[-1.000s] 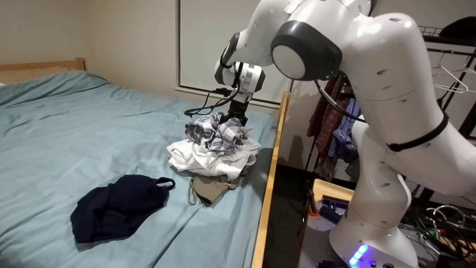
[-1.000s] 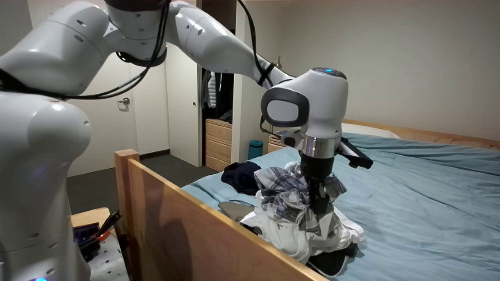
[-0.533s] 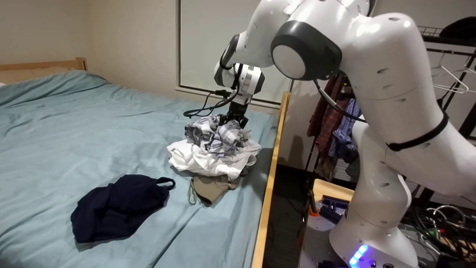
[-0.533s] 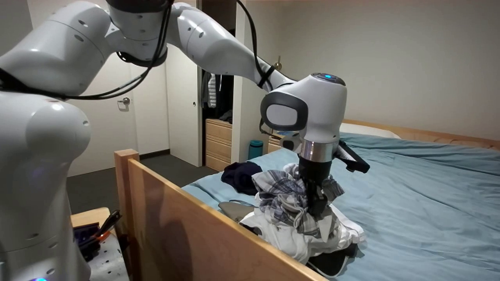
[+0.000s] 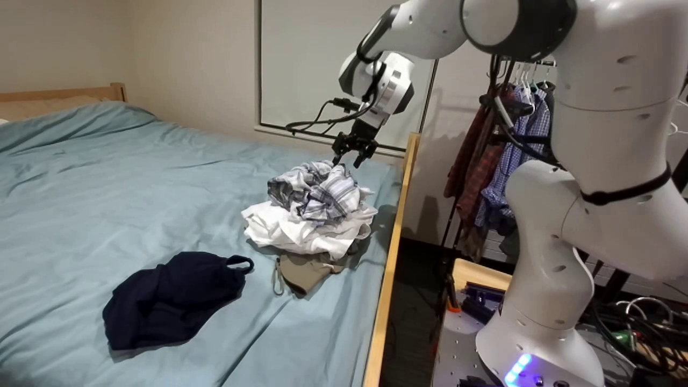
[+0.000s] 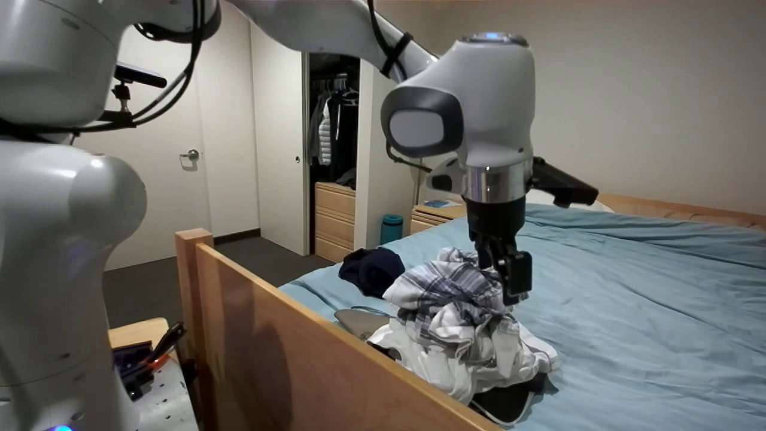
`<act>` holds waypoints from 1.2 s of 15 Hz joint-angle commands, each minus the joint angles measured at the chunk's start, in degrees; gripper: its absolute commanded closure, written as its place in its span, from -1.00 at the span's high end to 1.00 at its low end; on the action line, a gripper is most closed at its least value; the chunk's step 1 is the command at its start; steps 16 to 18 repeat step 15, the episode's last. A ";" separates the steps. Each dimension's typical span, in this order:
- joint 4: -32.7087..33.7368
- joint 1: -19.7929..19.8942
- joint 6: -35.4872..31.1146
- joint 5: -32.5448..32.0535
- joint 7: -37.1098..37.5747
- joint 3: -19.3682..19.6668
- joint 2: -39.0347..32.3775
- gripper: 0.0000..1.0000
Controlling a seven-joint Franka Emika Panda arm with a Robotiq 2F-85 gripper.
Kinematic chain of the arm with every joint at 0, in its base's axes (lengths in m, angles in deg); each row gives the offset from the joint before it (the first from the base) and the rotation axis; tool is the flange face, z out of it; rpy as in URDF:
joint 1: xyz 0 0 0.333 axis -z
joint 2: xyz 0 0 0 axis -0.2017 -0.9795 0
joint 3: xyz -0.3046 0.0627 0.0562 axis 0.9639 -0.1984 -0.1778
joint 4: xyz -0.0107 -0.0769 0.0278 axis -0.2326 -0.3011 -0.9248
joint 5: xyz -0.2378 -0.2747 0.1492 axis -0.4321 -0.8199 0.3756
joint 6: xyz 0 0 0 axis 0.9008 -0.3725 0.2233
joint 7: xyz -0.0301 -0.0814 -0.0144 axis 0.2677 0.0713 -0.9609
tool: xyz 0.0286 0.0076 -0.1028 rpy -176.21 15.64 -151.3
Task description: Move the clothes from left to right
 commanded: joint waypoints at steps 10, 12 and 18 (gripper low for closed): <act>1.32 -41.25 26.81 -2.79 -14.07 38.74 -20.52 1.00; 3.59 -45.39 34.48 -4.14 -14.04 41.24 -25.08 1.00; 5.27 -43.97 36.58 -1.52 -13.47 39.65 -26.92 1.00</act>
